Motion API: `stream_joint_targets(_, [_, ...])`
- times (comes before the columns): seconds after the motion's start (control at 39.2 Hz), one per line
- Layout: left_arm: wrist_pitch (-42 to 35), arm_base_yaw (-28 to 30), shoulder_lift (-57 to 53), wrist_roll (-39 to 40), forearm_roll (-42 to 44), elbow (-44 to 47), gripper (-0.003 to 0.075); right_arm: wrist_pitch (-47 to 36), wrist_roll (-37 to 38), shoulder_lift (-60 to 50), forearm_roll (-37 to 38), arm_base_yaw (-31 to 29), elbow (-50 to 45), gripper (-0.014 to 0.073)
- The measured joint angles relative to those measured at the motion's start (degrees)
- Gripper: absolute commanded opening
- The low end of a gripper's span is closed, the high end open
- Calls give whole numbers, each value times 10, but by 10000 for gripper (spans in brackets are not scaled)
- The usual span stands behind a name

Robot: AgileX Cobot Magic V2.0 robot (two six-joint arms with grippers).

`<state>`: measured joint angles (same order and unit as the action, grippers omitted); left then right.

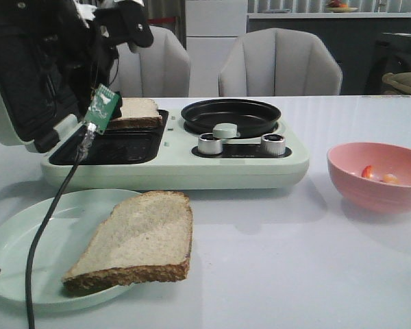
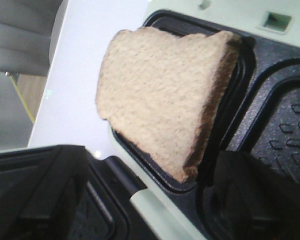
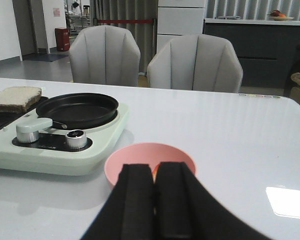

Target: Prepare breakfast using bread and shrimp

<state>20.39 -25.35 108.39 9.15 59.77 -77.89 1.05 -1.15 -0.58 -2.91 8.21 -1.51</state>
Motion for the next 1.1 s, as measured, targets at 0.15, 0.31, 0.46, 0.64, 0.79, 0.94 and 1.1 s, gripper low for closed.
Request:
stream_joint_targets(0.15, [48, -10, -66, 1, -69, 0, 564, 0, 0, 0, 0, 0, 0, 142])
stream_joint_targets(0.31, [67, -13, -151, 1, -168, 1, 564, 0, 0, 0, 0, 0, 0, 142])
stream_joint_targets(0.46, [78, -12, -250, -15, -277, 21, 564, 0, 0, 0, 0, 0, 0, 142])
stream_joint_targets(0.64, [85, 26, -379, -99, -424, 89, 564, 0, 0, 0, 0, 0, 0, 142])
stream_joint_targets(0.79, [95, 73, -481, -112, -495, 163, 564, 0, 0, 0, 0, 0, 0, 142])
stream_joint_targets(0.94, [85, 92, -589, -114, -526, 256, 564, 0, 0, 0, 0, 0, 0, 142])
stream_joint_targets(1.1, [36, 94, -717, -114, -572, 357, 564, 0, 0, 0, 0, 0, 0, 142])
